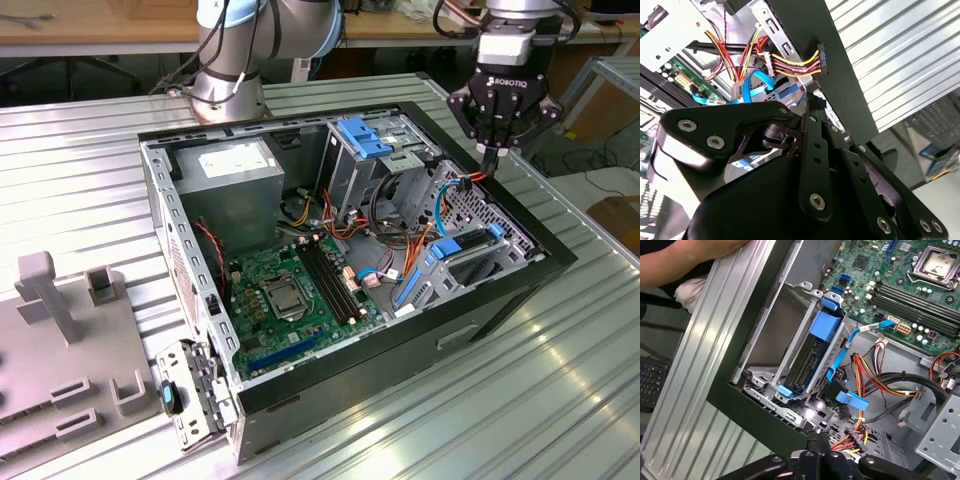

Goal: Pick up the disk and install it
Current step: 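Insert the first disk wire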

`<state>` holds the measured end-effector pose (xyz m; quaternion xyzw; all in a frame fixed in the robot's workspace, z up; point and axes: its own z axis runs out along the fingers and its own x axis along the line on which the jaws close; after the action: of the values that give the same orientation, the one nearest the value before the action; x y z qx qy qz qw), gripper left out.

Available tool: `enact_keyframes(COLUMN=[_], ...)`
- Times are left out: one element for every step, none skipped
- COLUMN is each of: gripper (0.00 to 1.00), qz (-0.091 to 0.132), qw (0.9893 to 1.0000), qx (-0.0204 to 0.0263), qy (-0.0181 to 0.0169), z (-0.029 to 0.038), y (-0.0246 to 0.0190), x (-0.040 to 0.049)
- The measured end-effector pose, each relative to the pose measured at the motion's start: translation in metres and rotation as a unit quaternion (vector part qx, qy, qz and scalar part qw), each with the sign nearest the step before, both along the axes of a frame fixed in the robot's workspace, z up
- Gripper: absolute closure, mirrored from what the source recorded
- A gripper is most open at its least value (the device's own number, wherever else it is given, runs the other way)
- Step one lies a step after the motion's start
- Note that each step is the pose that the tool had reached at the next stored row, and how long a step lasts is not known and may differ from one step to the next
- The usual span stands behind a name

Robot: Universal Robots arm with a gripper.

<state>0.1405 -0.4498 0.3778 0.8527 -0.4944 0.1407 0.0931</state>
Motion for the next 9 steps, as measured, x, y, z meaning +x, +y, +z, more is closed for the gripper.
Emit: enact_keyframes(gripper=[0.89,0.89,0.89,0.89,0.89,0.89,0.89,0.89,0.89], qz=[0.011,0.018,0.029,0.036,0.043,0.049,0.054,0.058,0.06], qw=[0.9999,0.9998,0.9996,0.9994,0.9991,0.9988,0.9985,0.9983,0.9982], qx=[0.0,0.0,0.0001,0.0,0.0,0.0,0.0001,0.0,-0.0016], qy=[0.0003,0.0005,0.001,0.0013,0.0015,0.0018,0.0021,0.0023,0.0024], z=[-0.0004,-0.0007,-0.0011,-0.0012,-0.0014,-0.0016,-0.0018,-0.0021,-0.0022], y=[0.0001,0.0002,0.0004,0.0006,0.0008,0.001,0.0012,0.0014,0.0016], x=[0.0,0.0,0.0,0.0,0.0,0.0,0.0,0.0002,0.0003])
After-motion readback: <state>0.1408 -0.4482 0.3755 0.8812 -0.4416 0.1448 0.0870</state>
